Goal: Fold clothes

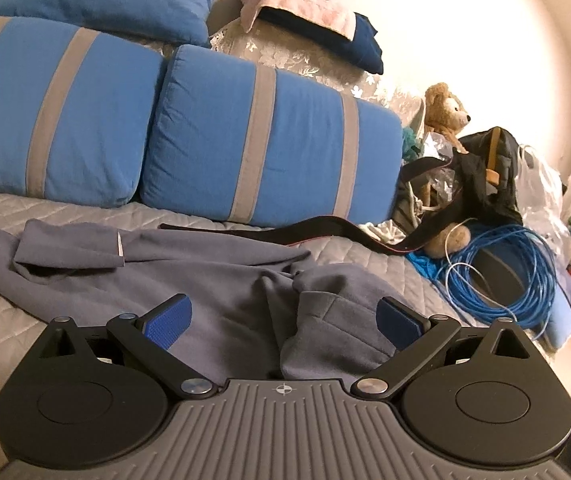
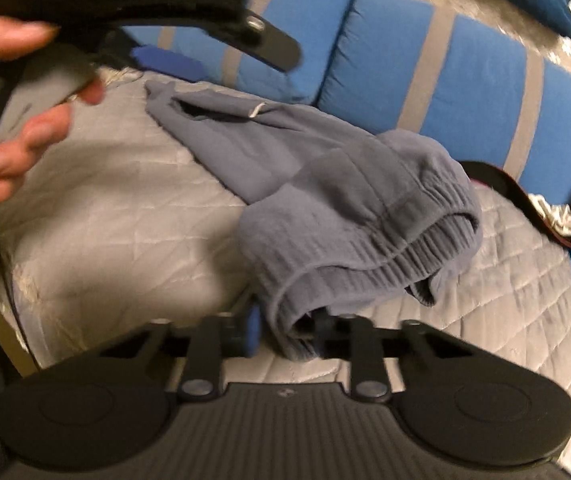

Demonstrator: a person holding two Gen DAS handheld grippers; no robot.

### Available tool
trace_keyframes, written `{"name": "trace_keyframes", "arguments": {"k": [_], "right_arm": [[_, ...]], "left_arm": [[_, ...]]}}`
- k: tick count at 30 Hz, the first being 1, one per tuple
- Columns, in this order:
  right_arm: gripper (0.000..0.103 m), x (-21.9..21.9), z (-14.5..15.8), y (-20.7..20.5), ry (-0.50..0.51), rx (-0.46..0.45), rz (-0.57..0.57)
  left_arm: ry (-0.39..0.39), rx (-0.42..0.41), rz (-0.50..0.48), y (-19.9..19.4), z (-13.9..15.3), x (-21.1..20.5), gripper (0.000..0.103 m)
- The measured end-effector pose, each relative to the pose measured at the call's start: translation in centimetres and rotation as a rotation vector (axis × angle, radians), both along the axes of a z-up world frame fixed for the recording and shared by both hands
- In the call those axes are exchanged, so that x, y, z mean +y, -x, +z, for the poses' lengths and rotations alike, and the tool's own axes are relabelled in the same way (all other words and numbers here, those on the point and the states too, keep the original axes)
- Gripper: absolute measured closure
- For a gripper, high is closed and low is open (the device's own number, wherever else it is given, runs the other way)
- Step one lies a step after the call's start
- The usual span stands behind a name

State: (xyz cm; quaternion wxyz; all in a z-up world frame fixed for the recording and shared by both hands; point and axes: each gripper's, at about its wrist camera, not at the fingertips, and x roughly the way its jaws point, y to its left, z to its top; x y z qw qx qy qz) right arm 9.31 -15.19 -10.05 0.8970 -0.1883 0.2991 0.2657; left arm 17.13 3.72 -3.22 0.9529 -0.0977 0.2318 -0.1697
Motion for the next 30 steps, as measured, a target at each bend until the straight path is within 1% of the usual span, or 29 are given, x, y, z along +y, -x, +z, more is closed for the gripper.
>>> {"name": "trace_keyframes", "arguments": {"k": [2,4,7,8,11,13,14,17,20,22,24,25,27,30], "right_arm": [[0.091,0.2,-0.1,0.8,0.022,-0.024,0.008],[0.093,0.2,0.2,1.4,0.017,-0.015,0.013],[0.094,0.3,1.3,2.6,-0.026,-0.003,0.033],[0.094,0.2,1.7,2.6,-0.051,0.013,0.024],[0.095,-0.1,2.9,2.7,-0.129,0.066,-0.007],[0.095,-0.2,3.3,2.6,-0.164,0.104,-0.026],[0.095,-0.2,3.4,2.7,-0.177,0.119,-0.033],[0.095,-0.3,3.7,2.5,-0.214,0.164,-0.045],[0.095,-0.4,3.8,2.3,-0.229,0.190,-0.054],[0.095,-0.5,3.6,2.0,-0.233,0.204,-0.056],[0.095,-0.6,3.5,1.9,-0.234,0.213,-0.055],[0.095,-0.6,3.4,2.0,-0.233,0.214,-0.052],[0.095,-0.6,3.5,1.9,-0.234,0.216,-0.048],[0.095,-1.0,3.5,2.0,-0.239,0.223,-0.046]], "left_arm": [[-0.016,0.003,0.006,-0.1,-0.1,-0.3,0.002],[-0.042,0.013,0.013,-0.4,-0.4,-0.7,0.002],[-0.080,0.018,0.019,-0.5,-0.8,-1.6,0.002],[-0.092,0.014,0.021,-0.6,-0.9,-1.8,0.002],[-0.144,-0.017,0.016,-0.7,-0.8,-2.6,0.002],[-0.173,-0.042,0.013,-0.6,-0.4,-3.2,0.002],[-0.188,-0.055,0.001,-0.5,0.0,-3.7,0.002],[-0.242,-0.093,-0.075,-0.7,1.8,-5.7,0.002],[-0.314,-0.112,-0.201,-1.8,4.4,-8.6,0.002],[-0.379,-0.085,-0.311,-3.3,5.6,-10.9,0.002],[-0.443,-0.030,-0.417,-4.9,6.1,-13.3,0.002],[-0.471,0.012,-0.453,-5.8,5.9,-14.6,0.002],[-0.519,0.089,-0.489,-7.5,5.1,-16.8,0.004],[-0.575,0.175,-0.498,-10.1,3.4,-19.2,0.007]]}}
